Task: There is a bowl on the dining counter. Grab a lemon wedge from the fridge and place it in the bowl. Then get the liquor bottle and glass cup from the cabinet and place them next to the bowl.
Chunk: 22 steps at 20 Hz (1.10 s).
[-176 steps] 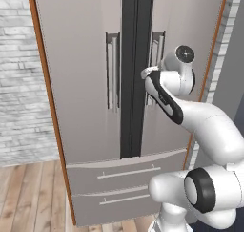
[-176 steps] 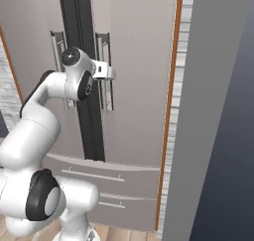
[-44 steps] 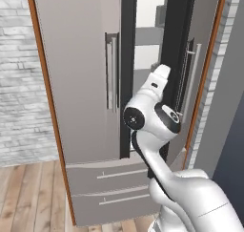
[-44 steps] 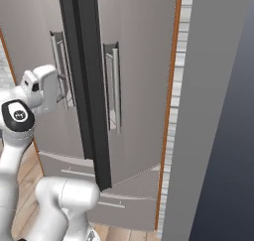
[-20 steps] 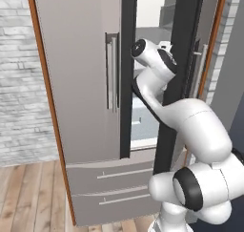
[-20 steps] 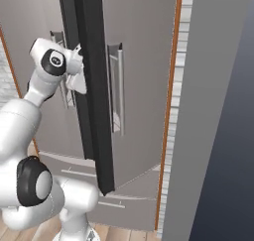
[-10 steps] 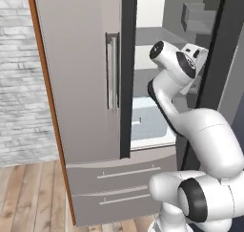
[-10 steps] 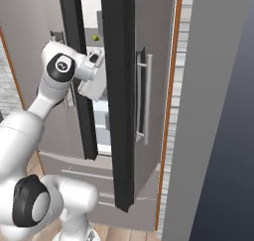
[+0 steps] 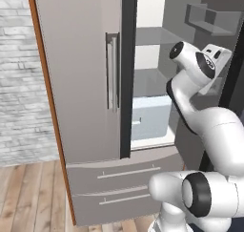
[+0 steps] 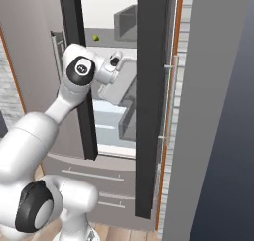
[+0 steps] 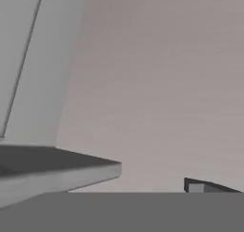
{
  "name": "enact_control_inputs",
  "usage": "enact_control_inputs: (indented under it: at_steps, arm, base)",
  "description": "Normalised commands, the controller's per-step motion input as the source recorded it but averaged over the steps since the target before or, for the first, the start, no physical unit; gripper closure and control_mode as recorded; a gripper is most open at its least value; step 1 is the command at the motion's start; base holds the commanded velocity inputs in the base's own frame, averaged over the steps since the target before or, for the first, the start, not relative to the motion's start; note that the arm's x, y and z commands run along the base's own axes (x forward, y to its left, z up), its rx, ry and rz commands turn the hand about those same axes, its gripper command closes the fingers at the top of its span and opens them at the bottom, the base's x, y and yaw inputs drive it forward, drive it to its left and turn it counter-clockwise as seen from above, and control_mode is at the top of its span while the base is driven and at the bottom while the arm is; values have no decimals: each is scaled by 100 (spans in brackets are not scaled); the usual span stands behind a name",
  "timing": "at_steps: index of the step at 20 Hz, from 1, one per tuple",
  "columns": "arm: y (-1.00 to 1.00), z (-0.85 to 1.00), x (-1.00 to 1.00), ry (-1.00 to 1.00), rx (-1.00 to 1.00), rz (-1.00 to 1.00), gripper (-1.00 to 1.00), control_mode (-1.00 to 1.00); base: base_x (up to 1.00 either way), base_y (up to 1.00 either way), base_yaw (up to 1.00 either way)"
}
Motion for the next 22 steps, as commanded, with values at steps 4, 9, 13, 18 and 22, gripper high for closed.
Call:
enact_control_inputs:
  at_steps: [4, 9, 13, 18, 22]
  arm:
    - [-61, 0, 11, 0, 0, -1, -100, -100]
    - [-54, -1, 2, 0, 1, 0, -100, -100]
    - [-16, -4, -15, -1, 3, 0, -100, -100]
    - [80, -10, -28, -8, 11, -4, -100, -100]
    - [100, -17, -17, -15, 18, -5, -100, -100]
  base:
    - [0, 0, 0]
    - [0, 0, 0]
    - [0, 0, 0]
    - [0, 0, 0]
    - [0, 0, 0]
